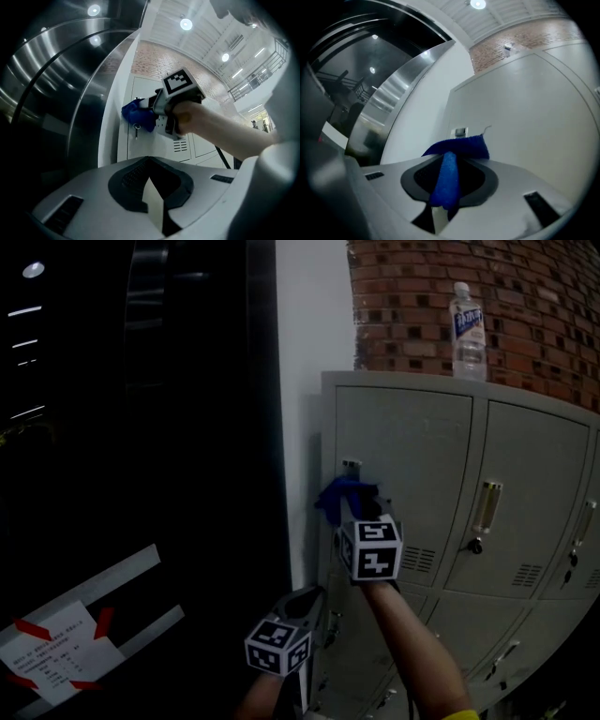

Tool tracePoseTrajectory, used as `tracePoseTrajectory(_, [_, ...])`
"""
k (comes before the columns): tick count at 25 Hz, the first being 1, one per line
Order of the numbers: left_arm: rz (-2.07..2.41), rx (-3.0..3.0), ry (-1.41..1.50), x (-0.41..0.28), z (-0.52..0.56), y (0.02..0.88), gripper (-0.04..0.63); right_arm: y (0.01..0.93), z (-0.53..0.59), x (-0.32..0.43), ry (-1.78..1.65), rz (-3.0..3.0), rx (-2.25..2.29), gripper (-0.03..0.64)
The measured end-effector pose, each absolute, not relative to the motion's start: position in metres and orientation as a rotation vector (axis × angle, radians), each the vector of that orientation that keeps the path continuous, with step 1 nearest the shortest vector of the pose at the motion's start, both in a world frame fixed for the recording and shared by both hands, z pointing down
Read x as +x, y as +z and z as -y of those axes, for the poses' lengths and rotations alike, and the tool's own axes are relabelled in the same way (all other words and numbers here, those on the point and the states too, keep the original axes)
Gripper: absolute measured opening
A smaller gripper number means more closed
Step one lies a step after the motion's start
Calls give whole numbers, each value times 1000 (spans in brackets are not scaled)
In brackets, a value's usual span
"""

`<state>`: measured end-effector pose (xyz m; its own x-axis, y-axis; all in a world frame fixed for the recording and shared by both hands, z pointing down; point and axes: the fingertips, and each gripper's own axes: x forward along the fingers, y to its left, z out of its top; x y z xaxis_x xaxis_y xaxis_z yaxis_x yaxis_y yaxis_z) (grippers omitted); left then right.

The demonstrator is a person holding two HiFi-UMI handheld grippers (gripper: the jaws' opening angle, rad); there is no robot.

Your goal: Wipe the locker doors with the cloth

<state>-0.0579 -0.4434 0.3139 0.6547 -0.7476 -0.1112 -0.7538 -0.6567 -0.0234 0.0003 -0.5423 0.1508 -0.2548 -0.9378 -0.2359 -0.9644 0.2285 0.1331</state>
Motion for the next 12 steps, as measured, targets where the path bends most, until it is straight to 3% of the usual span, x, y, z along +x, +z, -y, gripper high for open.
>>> tracePoseTrajectory(7, [-1277, -2806, 158, -56, 446, 323, -2, 186, 527, 25, 253, -2222, -1782, 98])
tracePoseTrajectory(12, [-1289, -2819, 145, -59, 449, 335, -2, 283, 525, 36, 51, -2240, -1827, 97])
